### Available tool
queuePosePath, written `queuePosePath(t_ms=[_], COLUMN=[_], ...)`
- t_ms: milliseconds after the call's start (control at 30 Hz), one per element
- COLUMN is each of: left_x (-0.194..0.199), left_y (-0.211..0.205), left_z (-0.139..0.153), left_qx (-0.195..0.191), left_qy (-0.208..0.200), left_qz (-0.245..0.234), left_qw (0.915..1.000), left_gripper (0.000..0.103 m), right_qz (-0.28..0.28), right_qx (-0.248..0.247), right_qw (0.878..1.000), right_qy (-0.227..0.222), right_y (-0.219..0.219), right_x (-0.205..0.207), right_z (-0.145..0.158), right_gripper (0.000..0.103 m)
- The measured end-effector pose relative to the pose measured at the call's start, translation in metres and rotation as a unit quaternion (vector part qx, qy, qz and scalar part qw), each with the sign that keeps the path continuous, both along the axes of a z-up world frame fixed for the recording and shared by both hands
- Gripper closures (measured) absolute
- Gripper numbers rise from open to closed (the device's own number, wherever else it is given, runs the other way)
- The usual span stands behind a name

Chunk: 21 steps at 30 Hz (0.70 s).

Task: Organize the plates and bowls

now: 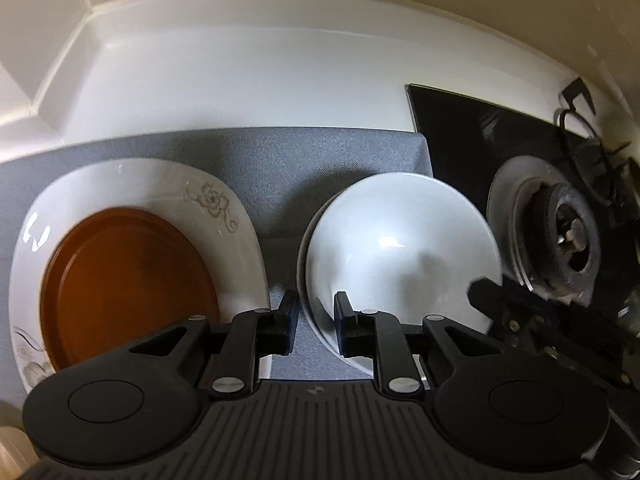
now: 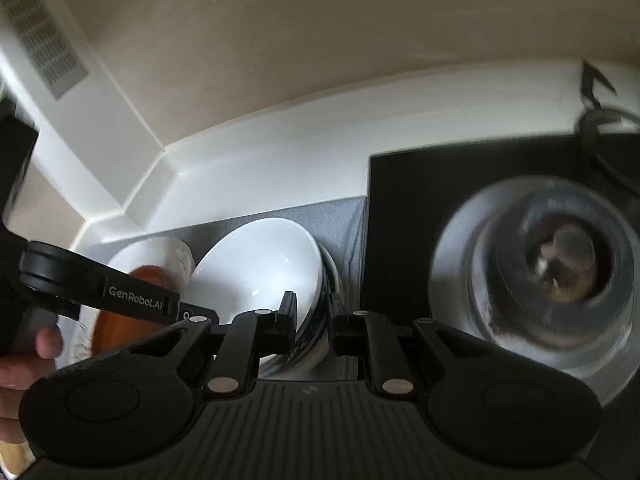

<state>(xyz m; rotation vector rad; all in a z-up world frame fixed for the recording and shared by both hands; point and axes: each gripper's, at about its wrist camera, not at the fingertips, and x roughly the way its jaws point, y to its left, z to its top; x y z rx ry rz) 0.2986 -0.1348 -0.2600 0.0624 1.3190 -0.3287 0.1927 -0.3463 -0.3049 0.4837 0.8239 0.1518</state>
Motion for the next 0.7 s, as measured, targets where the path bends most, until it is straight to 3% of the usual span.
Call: queuePosePath(t_ms=[133, 267, 400, 500, 700], left_x=[0.002, -0.003, -0.022, -0.026, -0.017], left_y=[0.002, 0.0, 0.004, 0.004, 0.007], left_z=[-0.004, -0.003, -0.003, -0.007, -0.019], left_qx=[-0.008, -0.004, -0.015, -0.019, -0.035], left_qy=[0.006, 0.005, 0.021, 0.007, 0.022], left_qz=[0.001, -0.002, 0.018, 0.015, 0.033], left_qw=[0.9999, 1.0, 0.9995, 0.9997, 0.9986], left_gripper=[0.082, 0.082, 0.081, 0.081, 0.081], right_qz=[-0.018, -0.002, 0.024, 0.026, 0.019], right_qx=[0.014, 0.036, -0.035, -0.03, -0.015], right_qw=[1.0, 0.999, 0.999, 0.999, 1.0], right_qy=[-0.002, 0.013, 0.005, 0.005, 0.02], right_y=[-0.007, -0.003, 0.015, 0.013, 0.008], right_x=[-0.01, -0.003, -0.011, -0.013, 0.0], right_z=[0.0, -0.011, -0.004, -0.003, -0.01], right_gripper=[0.083, 0.078, 0.08, 0.078, 0.072])
